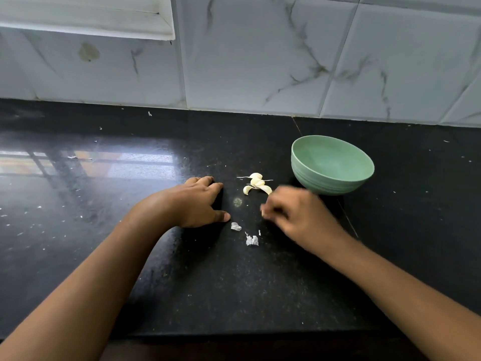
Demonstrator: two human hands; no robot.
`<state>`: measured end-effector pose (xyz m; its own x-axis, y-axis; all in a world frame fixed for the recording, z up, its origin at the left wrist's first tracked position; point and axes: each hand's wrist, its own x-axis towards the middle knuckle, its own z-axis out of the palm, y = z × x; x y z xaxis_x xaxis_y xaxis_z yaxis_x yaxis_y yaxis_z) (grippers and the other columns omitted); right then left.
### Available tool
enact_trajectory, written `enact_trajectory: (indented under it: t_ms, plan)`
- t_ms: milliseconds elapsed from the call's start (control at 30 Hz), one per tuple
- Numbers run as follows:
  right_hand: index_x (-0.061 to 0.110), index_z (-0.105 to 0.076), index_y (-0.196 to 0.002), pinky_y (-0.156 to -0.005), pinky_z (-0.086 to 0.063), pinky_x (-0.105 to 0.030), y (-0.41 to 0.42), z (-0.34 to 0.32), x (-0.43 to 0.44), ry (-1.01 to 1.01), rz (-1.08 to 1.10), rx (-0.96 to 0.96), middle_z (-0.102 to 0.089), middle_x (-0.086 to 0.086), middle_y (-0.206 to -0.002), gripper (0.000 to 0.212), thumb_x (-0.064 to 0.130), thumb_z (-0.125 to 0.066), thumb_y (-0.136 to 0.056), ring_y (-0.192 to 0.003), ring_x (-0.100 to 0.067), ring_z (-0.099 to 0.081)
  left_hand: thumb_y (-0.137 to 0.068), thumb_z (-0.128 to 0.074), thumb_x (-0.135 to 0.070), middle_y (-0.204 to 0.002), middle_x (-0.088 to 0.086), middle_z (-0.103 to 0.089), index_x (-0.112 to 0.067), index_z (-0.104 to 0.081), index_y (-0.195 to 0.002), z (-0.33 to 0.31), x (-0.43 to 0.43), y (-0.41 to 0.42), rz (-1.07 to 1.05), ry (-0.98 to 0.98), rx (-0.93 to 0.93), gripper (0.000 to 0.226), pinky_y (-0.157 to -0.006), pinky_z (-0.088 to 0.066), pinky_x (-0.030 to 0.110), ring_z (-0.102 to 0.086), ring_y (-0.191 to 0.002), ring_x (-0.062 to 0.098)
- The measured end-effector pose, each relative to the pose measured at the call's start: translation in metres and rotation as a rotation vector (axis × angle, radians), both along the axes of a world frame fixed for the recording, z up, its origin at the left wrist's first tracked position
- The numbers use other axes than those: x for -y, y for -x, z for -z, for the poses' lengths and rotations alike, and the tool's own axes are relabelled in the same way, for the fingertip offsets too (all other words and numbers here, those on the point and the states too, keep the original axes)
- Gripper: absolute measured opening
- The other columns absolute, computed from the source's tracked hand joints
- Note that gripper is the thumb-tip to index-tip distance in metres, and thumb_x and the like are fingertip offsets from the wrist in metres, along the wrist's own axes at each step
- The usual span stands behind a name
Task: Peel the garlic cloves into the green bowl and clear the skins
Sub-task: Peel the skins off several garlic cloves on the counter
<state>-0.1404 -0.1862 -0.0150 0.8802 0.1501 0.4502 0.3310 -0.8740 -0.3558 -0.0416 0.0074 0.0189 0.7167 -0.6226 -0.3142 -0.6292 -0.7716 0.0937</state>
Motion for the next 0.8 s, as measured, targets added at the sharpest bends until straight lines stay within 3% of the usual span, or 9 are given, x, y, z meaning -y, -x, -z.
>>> enact_trajectory:
  t_ms: [100,200,300,400,467,567,633,700,800]
  plan:
    - [0.012,-0.064,-0.071,-0.058,-0.038,-0.023,-0.004,-0.003,-0.001,0.088,-0.022,-0.036,-0.058,0.009,-0.071,0.012,0.005,-0.073,-0.074,-0.065,-0.013,-0.058,-0.092,-0.045,-0.055,-0.159,0.002,-0.006,-0.020,-0.010,-0.151,-0.001,0.000,0.001,0.000,0.006,-0.009,0.078,-0.115,-0.018,0.039,-0.006,-0.146,0.022]
    - [0.012,-0.065,-0.072,-0.057,-0.037,-0.022,-0.003,-0.005,-0.003,0.036,-0.018,0.019,-0.062,0.002,-0.072,0.011,0.004,-0.072,-0.073,-0.064,-0.012,-0.057,-0.092,-0.045,-0.056,-0.159,0.001,-0.008,-0.020,-0.011,-0.151,-0.001,-0.001,0.000,0.010,0.008,-0.003,0.078,-0.114,-0.018,0.038,-0.007,-0.145,0.021]
    - [0.012,-0.060,-0.072,-0.055,-0.046,-0.034,-0.003,0.004,-0.007,0.149,-0.019,0.016,-0.058,-0.004,-0.070,0.011,0.005,-0.068,-0.076,-0.062,-0.026,-0.059,-0.091,-0.045,-0.056,-0.159,0.001,-0.008,-0.020,-0.010,-0.151,0.000,-0.001,-0.001,0.013,0.005,-0.012,0.079,-0.115,-0.019,0.038,-0.008,-0.145,0.021]
    - [0.012,-0.062,-0.072,-0.053,-0.048,-0.036,-0.008,-0.001,-0.005,0.176,-0.022,0.017,-0.060,-0.004,-0.071,0.009,0.006,-0.069,-0.075,-0.064,-0.024,-0.059,-0.091,-0.046,-0.057,-0.158,0.001,-0.011,-0.020,-0.012,-0.151,0.000,0.000,-0.002,0.019,0.012,-0.014,0.079,-0.115,-0.020,0.037,-0.010,-0.145,0.020]
    - [0.012,-0.061,-0.073,-0.054,-0.048,-0.036,-0.008,-0.001,-0.008,0.160,-0.016,0.030,-0.060,-0.004,-0.072,0.009,0.006,-0.067,-0.075,-0.065,-0.025,-0.059,-0.090,-0.047,-0.057,-0.157,0.001,-0.013,-0.020,-0.013,-0.151,0.001,0.000,-0.005,0.026,0.022,-0.001,0.079,-0.115,-0.021,0.037,-0.011,-0.144,0.020]
    - [0.014,-0.067,-0.080,-0.070,-0.051,-0.037,-0.012,-0.008,-0.011,0.190,0.029,-0.163,-0.068,-0.003,-0.085,0.004,0.011,-0.068,-0.081,-0.080,-0.025,-0.064,-0.089,-0.048,-0.058,-0.156,0.001,-0.016,-0.020,-0.015,-0.150,0.004,-0.002,-0.007,0.022,0.039,0.000,0.080,-0.114,-0.023,0.037,-0.014,-0.143,0.021]
    - [0.014,-0.071,-0.082,-0.074,-0.050,-0.025,-0.020,-0.022,-0.012,-0.042,0.072,-0.289,-0.071,0.001,-0.086,0.004,0.013,-0.074,-0.079,-0.079,-0.013,-0.064,-0.086,-0.052,-0.059,-0.153,0.000,-0.024,-0.022,-0.020,-0.149,0.003,-0.003,-0.009,0.031,0.054,0.012,0.080,-0.110,-0.028,0.034,-0.024,-0.139,0.020]
    - [0.009,-0.069,-0.080,-0.068,-0.052,-0.023,-0.027,-0.031,-0.015,-0.570,0.040,-0.379,-0.069,-0.005,-0.078,0.007,0.004,-0.073,-0.079,-0.065,-0.009,-0.062,-0.082,-0.061,-0.056,-0.146,-0.003,-0.039,-0.026,-0.029,-0.146,-0.003,-0.007,-0.010,0.051,0.156,0.103,0.078,-0.099,-0.035,0.029,-0.041,-0.130,0.017]
    - [0.007,-0.066,-0.085,-0.061,-0.057,-0.021,-0.027,-0.027,-0.019,-1.140,-0.042,-0.515,-0.069,-0.003,-0.070,0.012,-0.004,-0.059,-0.086,-0.059,-0.006,-0.064,-0.075,-0.076,-0.041,-0.118,-0.014,-0.062,-0.032,-0.053,-0.129,-0.016,-0.012,-0.012,0.106,0.629,0.163,0.059,-0.081,-0.047,0.016,-0.060,-0.105,0.006]
